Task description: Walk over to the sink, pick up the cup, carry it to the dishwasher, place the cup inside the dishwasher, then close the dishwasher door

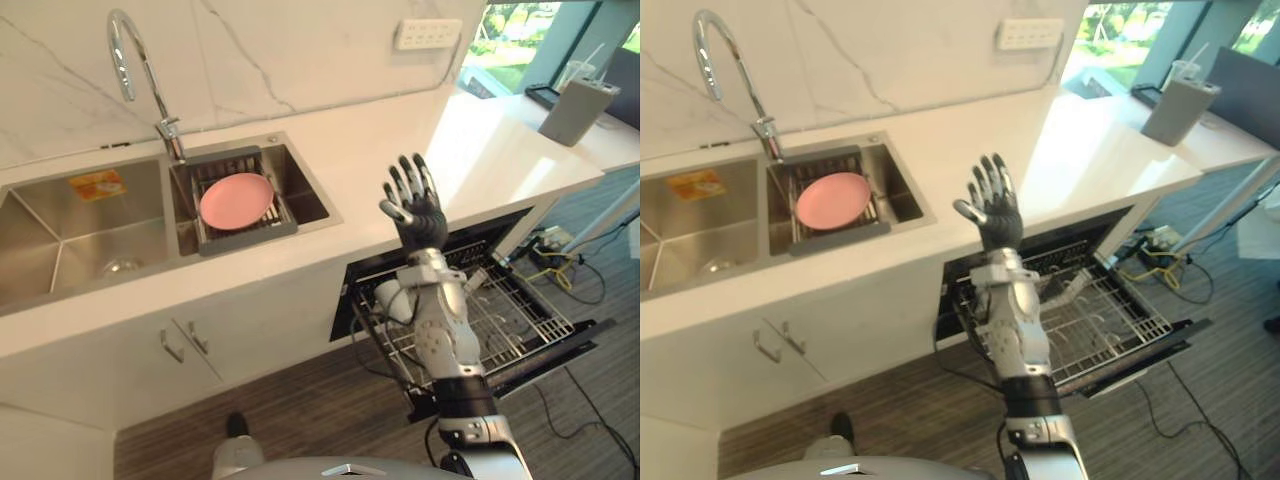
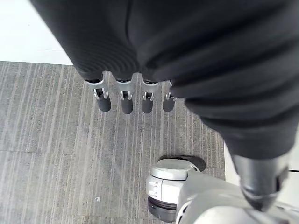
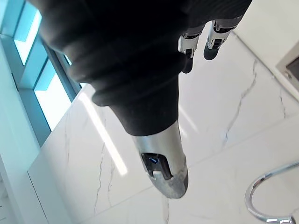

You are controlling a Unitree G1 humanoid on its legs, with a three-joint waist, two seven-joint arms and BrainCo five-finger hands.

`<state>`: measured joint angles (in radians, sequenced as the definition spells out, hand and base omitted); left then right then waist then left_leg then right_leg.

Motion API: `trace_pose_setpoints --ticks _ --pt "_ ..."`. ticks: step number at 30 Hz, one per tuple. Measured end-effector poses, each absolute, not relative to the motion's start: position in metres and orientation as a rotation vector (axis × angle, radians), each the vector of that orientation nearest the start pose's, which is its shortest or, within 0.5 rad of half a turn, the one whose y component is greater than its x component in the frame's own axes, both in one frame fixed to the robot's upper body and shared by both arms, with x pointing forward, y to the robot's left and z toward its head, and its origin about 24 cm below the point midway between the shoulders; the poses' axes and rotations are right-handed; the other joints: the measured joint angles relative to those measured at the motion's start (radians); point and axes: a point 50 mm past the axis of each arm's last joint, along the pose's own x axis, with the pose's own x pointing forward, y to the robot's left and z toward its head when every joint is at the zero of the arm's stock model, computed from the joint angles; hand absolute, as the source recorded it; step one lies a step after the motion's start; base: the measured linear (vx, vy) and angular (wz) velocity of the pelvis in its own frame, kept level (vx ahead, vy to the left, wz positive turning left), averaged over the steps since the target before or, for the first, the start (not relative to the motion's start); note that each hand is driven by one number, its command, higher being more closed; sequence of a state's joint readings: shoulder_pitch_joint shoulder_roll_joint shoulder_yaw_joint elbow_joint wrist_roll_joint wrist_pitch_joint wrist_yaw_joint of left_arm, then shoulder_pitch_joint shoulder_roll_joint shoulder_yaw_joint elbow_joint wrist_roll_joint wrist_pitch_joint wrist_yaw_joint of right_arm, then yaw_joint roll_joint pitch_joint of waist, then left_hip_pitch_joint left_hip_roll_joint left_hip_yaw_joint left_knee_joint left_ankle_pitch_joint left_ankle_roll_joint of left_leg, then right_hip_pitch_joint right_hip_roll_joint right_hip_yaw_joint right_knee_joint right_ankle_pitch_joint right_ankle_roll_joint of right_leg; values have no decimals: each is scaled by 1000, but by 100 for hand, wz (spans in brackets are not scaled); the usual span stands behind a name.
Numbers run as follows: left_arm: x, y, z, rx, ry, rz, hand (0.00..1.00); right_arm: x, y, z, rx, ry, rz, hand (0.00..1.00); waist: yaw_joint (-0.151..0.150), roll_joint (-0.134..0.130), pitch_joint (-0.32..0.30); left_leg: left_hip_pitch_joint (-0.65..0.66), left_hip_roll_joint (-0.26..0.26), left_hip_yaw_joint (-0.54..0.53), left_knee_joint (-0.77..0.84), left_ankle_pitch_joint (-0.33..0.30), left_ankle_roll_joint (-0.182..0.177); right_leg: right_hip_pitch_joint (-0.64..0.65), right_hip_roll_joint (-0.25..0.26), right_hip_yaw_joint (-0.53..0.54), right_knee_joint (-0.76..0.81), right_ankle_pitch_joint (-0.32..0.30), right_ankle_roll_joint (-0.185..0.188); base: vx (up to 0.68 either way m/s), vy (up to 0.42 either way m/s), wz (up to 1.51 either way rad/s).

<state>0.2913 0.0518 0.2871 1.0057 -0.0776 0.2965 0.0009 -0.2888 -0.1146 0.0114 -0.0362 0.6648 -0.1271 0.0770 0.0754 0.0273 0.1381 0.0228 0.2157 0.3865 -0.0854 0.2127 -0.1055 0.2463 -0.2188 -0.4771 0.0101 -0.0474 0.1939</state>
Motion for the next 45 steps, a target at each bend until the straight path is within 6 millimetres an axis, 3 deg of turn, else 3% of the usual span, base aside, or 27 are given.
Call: trace_pose_setpoints --ticks 3,6,7,8,9,10,11,12,13,14,16,17,18,19,20,21,23,25,27,30,33,34,35,36,38,41,45 --pt "-29 194 -173 -221 1595 373 0 299 -149 136 548 -387 161 0 4 -10 1 18 -29 -3 0 16 7 15 -30 2 4 4 6 25 19 -2" --pt "-34 198 -173 -159 1618 326 0 297 -163 128 555 -356 40 0 0 -62 2 23 -97 -20 6 -11 30 10 -109 -24 86 -43 14 89 59 29" --pt "-32 203 -172 -116 1617 300 0 292 -175 121 561 -340 -33 0 -1 -90 -2 20 -139 -36 21 -39 45 11 -161 -51 131 -79 -46 170 122 66" --pt "-32 205 -172 -88 1614 282 0 288 -187 114 552 -325 -99 0 0 -100 0 -7 -161 -64 90 -90 56 9 -186 -50 214 -93 -126 141 126 100" --pt "-30 204 -173 -69 1611 261 0 280 -203 103 527 -290 -176 0 -16 -79 2 -31 -157 -107 141 -134 72 -54 -201 17 385 -32 -265 108 121 103" --pt "-31 205 -172 -64 1610 256 0 276 -207 97 523 -271 -203 0 -28 -69 0 -33 -155 -133 144 -152 78 -97 -194 81 457 26 -302 142 199 127" --pt "-26 206 -173 -61 1595 249 0 270 -211 92 534 -265 -240 0 -52 -50 0 -23 -142 -181 130 -163 83 -158 -148 202 553 52 -219 186 169 108" --pt "-16 214 -172 -39 1572 249 0 269 -210 90 558 -266 -246 0 -61 -58 16 -19 -129 -230 112 -163 90 -205 -59 267 568 -72 -140 197 127 88" --pt "-14 216 -171 -31 1567 248 0 268 -210 90 566 -269 -250 0 -61 -64 17 -19 -130 -242 105 -160 94 -220 -29 280 562 -100 -136 138 20 68" --pt "-8 225 -170 18 1560 236 0 263 -212 95 581 -300 -248 0 -61 -95 29 -7 -143 -276 94 -155 101 -261 51 319 517 -164 -138 136 8 63" --pt "0 232 -169 57 1544 212 0 256 -222 105 569 -362 -249 0 -75 -109 35 8 -177 -314 87 -164 115 -332 111 352 479 -179 -142 136 -20 76" --pt "4 232 -169 79 1537 189 0 251 -231 109 575 -400 -262 0 -100 -109 36 14 -206 -344 76 -172 126 -377 134 406 453 -174 -135 101 -40 105" --pt "4 234 -168 86 1533 186 0 245 -240 111 570 -423 -288 0 -121 -115 32 21 -245 -376 71 -172 126 -395 140 450 392 -156 -127 108 -58 108" --pt "3 235 -168 88 1534 184 0 241 -244 112 566 -432 -304 0 -124 -126 28 30 -272 -392 64 -172 126 -402 127 463 360 -153 -135 147 -109 114" --pt "-2 236 -167 103 1542 176 0 235 -252 109 555 -432 -326 0 -140 -152 8 60 -315 -424 38 -167 120 -412 99 474 369 -109 -145 354 -168 92" --pt "-5 228 -169 106 1550 149 0 231 -259 107 532 -427 -343 0 -139 -131 -8 63 -313 -446 30 -146 109 -409 88 462 368 -94 -136 320 -142 72" --pt "-9 219 -170 87 1560 131 0 231 -259 107 524 -416 -334 0 -124 -84 -10 56 -288 -445 38 -150 107 -376 111 447 305 -59 -135 206 -61 15" --pt "-8 217 -171 85 1558 126 0 232 -256 106 530 -405 -322 0 -124 -62 -18 43 -262 -455 40 -161 105 -345 134 418 230 -24 -138 177 -41 14" --pt "-2 221 -170 97 1549 130 0 232 -256 106 555 -408 -321 0 -126 -57 -21 22 -247 -462 80 -188 104 -321 144 395 197 -18 -146 210 -59 19" --pt "5 225 -169 110 1531 134 0 232 -255 106 564 -419 -324 0 -124 -62 -18 -57 -233 -455 270 -294 104 -286 162 377 181 -26 -155 141 -32 12" --pt "10 225 -168 108 1512 137 0 231 -252 100 591 -406 -337 0 -109 -57 13 -115 -207 -356 522 -348 72 -176 168 357 127 -40 -173 107 -11 20" --pt "12 222 -168 100 1508 132 0 231 -250 99 595 -403 -336 0 -96 -64 29 -134 -196 -323 600 -373 72 -141 157 354 111 -47 -180 15 13 8" --pt "9 218 -169 93 1516 119 0 231 -250 99 590 -399 -336 0 -87 -53 26 -140 -169 -298 599 -399 78 -131 157 354 112 -53 -177 0 32 3" --pt "7 211 -170 90 1526 95 0 231 -251 100 582 -406 -337 0 -86 -28 25 -127 -132 -291 537 -386 70 -123 161 354 118 -63 -163 2 50 -1" --pt "1 204 -172 80 1541 87 0 230 -255 100 566 -408 -347 0 -91 15 22 -95 -103 -302 395 -303 53 -123 165 365 131 -74 -142 64 170 -11" --pt "0 205 -172 80 1535 92 0 229 -256 96 572 -391 -372 0 -98 -6 10 -20 -174 -260 182 -220 68 -145 103 384 104 -56 -112 88 174 -18" --pt "4 210 -171 99 1530 100 0 230 -253 92 590 -377 -379 0 -108 -22 7 49 -204 -241 37 -154 85 -141 86 391 73 -38 -87 80 49 -8"
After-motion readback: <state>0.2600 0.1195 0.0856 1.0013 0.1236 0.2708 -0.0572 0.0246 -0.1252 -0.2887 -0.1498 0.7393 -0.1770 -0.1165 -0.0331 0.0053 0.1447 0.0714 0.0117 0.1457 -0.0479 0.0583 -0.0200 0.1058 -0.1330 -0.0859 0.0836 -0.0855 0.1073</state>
